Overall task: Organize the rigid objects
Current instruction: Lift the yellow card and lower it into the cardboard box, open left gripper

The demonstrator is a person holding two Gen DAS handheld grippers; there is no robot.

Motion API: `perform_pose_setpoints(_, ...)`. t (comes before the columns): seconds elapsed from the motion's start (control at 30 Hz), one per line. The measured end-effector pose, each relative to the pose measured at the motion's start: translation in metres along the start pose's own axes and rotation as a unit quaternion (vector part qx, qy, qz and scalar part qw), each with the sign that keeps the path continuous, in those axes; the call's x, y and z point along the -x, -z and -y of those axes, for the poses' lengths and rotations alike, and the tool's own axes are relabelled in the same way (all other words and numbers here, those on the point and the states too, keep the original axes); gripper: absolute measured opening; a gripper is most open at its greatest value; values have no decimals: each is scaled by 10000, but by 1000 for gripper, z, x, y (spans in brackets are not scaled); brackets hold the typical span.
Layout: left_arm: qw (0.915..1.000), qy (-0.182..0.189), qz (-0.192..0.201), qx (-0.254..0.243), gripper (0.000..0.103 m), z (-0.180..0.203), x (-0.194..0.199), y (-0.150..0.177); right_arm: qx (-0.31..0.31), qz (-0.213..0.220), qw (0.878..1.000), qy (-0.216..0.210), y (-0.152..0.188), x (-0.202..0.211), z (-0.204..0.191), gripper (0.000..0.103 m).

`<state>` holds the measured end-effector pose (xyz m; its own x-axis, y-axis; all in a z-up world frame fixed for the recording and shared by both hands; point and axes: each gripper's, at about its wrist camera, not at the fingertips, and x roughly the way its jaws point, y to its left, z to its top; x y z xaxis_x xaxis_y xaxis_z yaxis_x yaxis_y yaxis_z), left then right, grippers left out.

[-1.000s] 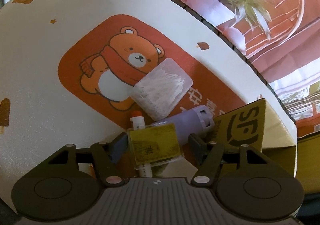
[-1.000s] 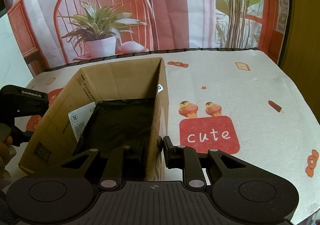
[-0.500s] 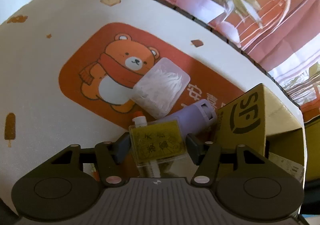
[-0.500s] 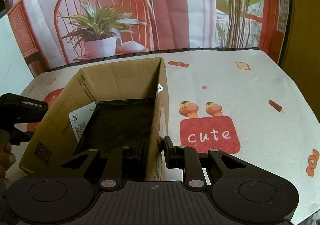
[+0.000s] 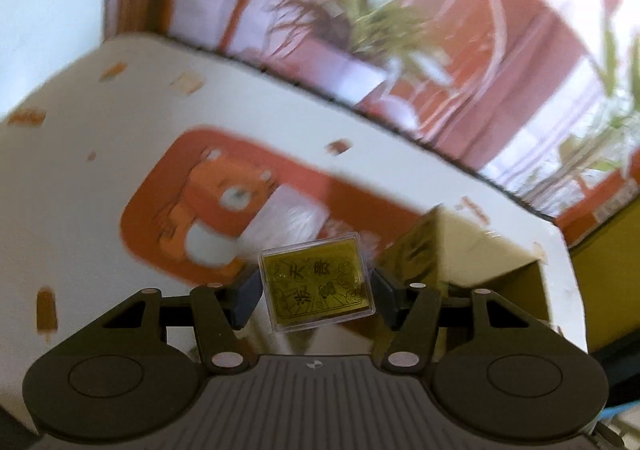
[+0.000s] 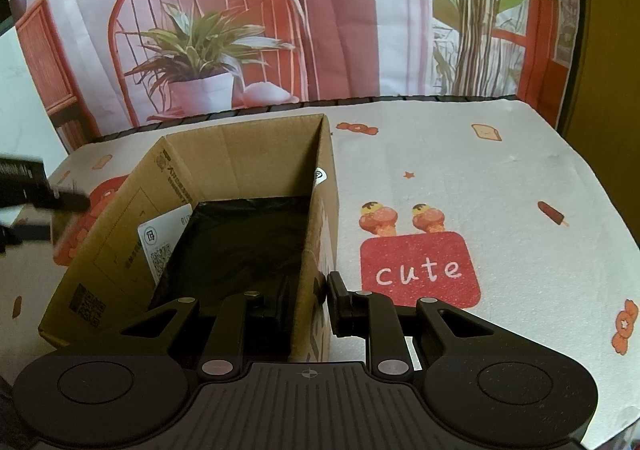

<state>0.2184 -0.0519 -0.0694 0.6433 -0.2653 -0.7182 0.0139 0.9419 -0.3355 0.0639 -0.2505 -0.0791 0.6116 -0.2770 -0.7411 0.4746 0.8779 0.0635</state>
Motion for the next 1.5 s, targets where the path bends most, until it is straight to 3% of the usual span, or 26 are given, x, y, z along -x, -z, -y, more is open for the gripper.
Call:
perform_pose_setpoints(0.17,9953,475,299,-793,62,36,18,-5,44,-9,10000,26,0,0,-1,20)
perform_pose_setpoints(0.33,9825,1024,199,-1543,62,70,15,-5,88,-9,9999,56,0,0,-3,20)
perform_pose_setpoints(0.6,9645,1351,-476,-2217,62,107,-19,14,154,-13,9998,83,1,0,-4,20)
perform_pose_setpoints(0.83,9624,1242,-896,-2245,62,117,-52,21,186,-13,9998,98,1,1,-4,20)
perform_pose_setpoints(1.13,9592,1069,-920,-2450,63,132,-65,14,222,-19,9997,92,0,2,-6,20)
perform_pose_setpoints(1.27,9587,1194,-896,-2423,72,129,-64,13,237,-21,9997,97,0,2,-6,20)
perform_pose_setpoints(1.43,9639,1198,-753,-2255,72,122,-53,7,228,-23,9997,95,0,2,-6,20)
perform_pose_setpoints(1.5,9677,1269,-627,-2086,83,115,-43,3,226,-24,9997,97,0,2,-6,20)
